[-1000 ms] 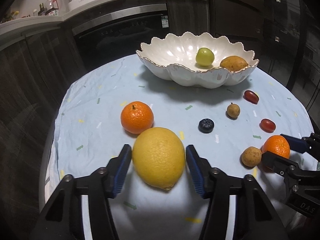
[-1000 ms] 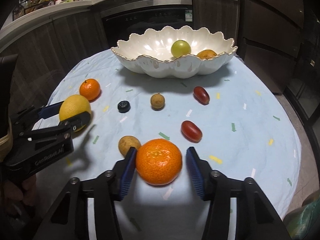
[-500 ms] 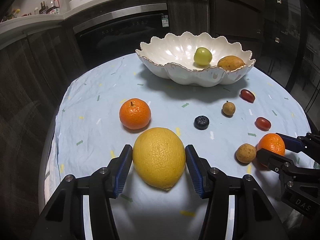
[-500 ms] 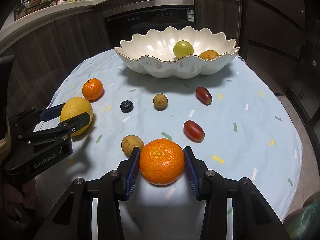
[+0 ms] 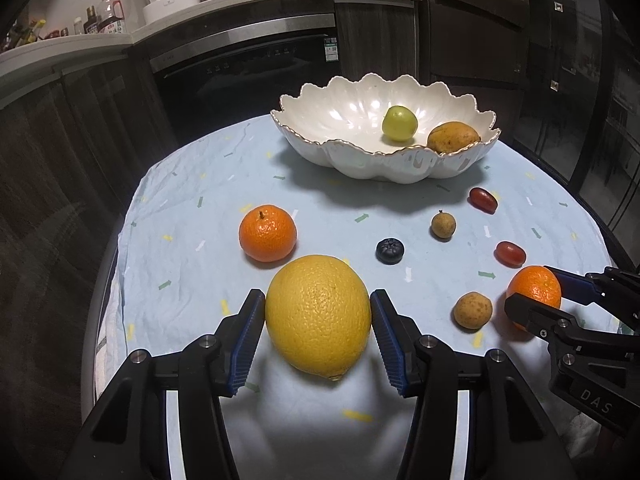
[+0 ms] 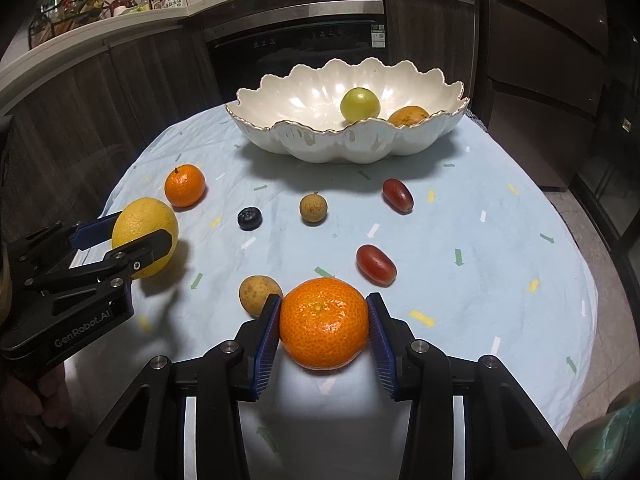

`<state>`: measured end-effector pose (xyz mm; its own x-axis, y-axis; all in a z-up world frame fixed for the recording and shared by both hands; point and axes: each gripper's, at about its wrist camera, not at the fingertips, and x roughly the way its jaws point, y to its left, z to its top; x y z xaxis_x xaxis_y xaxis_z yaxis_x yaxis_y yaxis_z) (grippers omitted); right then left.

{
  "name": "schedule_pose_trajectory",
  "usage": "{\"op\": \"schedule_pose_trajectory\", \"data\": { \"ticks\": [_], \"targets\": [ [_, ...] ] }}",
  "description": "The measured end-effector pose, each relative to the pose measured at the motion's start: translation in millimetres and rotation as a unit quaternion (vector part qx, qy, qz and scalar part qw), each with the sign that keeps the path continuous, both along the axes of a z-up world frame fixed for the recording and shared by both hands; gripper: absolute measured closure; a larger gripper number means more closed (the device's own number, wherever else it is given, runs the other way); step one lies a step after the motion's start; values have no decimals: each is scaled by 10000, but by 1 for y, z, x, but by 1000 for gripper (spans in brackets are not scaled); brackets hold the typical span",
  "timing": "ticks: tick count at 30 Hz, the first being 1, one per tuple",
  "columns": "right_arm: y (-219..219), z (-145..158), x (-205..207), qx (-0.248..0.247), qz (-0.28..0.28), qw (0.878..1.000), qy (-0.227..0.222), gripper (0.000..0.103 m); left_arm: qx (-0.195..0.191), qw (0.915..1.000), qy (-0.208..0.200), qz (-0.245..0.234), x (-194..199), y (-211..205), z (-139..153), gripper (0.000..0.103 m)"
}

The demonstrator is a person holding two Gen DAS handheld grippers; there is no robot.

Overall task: Organize fruits
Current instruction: 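Close the left tool on the lemon while the right tool grasps the mandarin, then lift the lemon and mandarin and carry both over the white bowl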

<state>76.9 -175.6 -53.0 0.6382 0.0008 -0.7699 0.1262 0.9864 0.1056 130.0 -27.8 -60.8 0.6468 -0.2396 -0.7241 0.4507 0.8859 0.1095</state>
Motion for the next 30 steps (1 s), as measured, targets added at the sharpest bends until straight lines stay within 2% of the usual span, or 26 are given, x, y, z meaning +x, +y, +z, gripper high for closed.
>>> {"op": "schedule_pose_trajectory", "data": {
  "ticks": [30],
  "targets": [
    [-31,33,9,-97,-18,9991,-421,60,-120,9993,-358,50,-7,-21,37,50]
  ]
}}
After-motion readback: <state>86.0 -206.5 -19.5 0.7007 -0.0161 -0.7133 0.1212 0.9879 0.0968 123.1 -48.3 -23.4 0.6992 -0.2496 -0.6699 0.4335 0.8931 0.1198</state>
